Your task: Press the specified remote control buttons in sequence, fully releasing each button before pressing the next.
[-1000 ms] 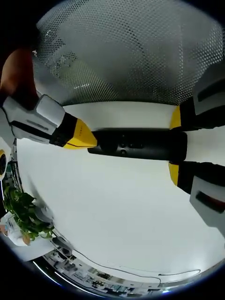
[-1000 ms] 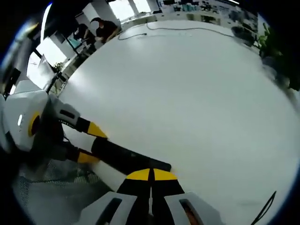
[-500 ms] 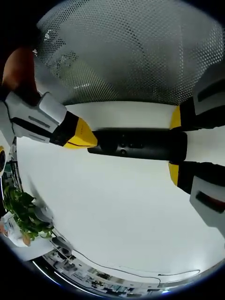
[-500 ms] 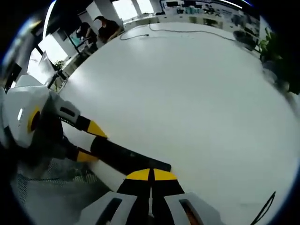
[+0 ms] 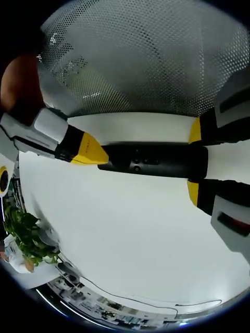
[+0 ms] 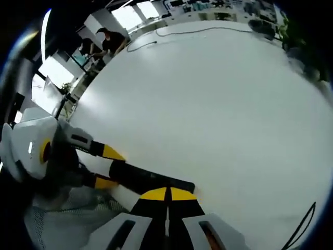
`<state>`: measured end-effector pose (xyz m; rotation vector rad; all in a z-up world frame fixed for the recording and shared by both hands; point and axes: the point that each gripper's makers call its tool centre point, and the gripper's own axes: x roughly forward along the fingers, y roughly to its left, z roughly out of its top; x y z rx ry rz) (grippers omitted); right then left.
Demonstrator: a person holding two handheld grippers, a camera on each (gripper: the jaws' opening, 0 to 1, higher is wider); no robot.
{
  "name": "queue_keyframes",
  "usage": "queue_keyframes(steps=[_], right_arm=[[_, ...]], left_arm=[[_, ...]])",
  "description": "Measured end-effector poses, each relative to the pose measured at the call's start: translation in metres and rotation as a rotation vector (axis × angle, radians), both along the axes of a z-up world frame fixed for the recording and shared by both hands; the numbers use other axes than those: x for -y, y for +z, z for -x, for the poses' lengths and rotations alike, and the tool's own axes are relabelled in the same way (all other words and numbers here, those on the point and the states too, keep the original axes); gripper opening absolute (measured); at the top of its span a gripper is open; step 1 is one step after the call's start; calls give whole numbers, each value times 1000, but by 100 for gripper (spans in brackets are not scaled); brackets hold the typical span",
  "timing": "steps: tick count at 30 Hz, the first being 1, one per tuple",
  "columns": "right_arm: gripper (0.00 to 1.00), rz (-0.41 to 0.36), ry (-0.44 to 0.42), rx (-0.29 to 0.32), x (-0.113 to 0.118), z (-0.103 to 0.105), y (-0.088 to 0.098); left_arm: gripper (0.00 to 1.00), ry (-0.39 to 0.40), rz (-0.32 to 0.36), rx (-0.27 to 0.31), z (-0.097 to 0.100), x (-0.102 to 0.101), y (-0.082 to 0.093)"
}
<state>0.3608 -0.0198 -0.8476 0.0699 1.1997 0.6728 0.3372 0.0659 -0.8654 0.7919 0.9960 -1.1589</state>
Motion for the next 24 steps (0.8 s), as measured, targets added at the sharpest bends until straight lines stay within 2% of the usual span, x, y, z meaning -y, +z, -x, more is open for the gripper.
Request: queue_keyframes(steps=[3,11,24], right_arm=[[0,-15,6,1,-4,0,-1],[0,14,37,0,-4,3,-5],[0,13,6,3,-4,3,-6]], left_arm=[[25,0,0,1,0,0,0],[25,2,1,0,0,0,0],[25,-1,1,0,0,0,0]])
